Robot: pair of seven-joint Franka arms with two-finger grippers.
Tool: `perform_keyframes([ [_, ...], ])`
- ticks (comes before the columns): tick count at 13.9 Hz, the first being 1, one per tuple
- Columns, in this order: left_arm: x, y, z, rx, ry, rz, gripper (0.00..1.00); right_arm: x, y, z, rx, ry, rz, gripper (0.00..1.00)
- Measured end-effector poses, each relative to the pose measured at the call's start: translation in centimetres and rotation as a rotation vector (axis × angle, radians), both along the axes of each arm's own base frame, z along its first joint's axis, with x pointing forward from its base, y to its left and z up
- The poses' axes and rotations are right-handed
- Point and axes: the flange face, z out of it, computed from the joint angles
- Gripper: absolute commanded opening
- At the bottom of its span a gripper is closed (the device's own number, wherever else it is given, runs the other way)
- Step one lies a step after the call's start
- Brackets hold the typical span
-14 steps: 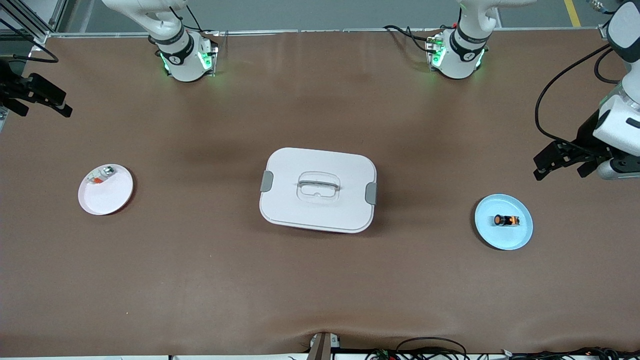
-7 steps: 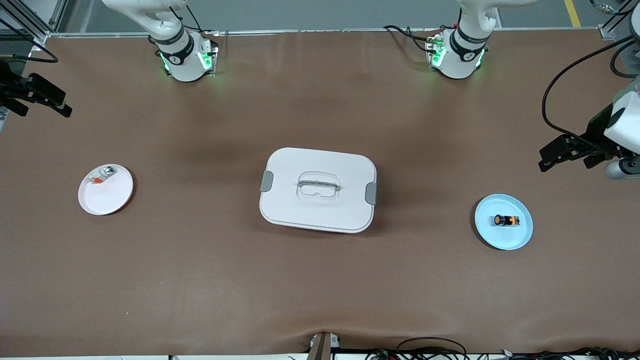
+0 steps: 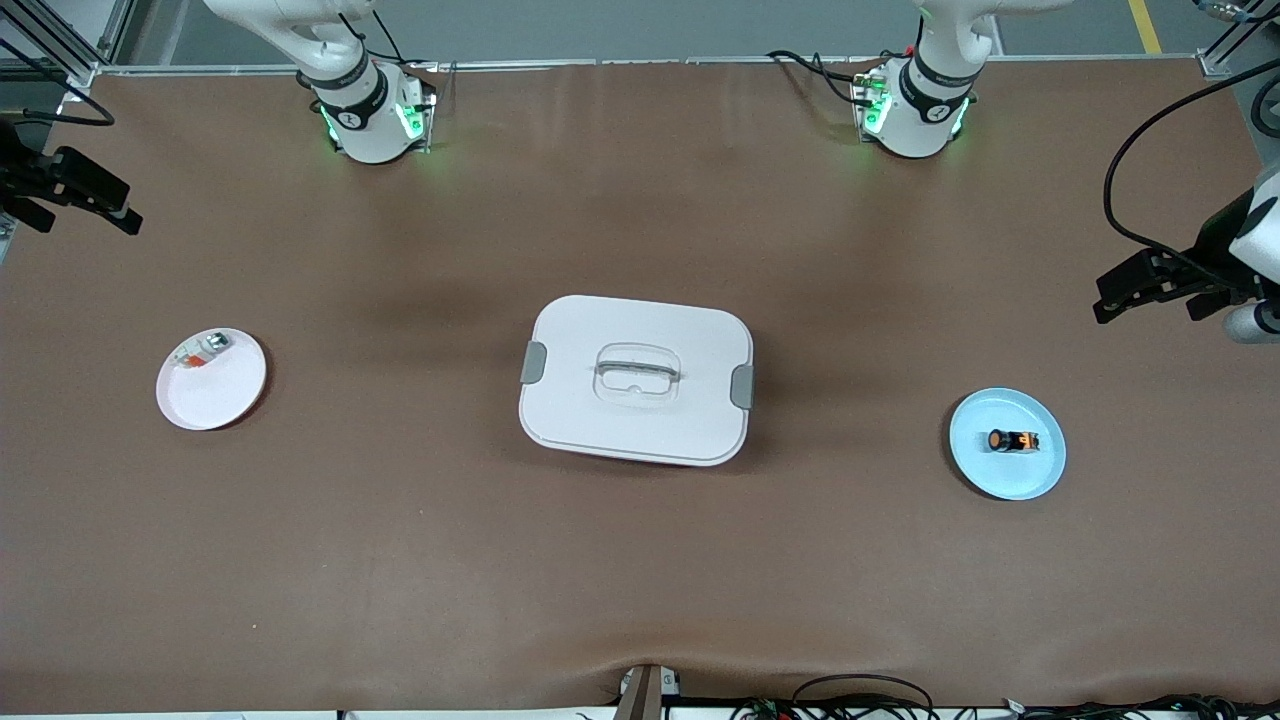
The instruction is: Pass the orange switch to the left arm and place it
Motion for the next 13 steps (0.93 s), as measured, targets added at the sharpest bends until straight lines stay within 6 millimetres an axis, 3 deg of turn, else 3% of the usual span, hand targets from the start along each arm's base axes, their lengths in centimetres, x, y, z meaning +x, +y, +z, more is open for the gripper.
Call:
perform_keyframes([
  [13,-0.66,-0.3,-0.29,0.003,0.052,-0.003,1.0,0.03,-0.01,0.02,0.0,-0.003,0.0,1.0],
])
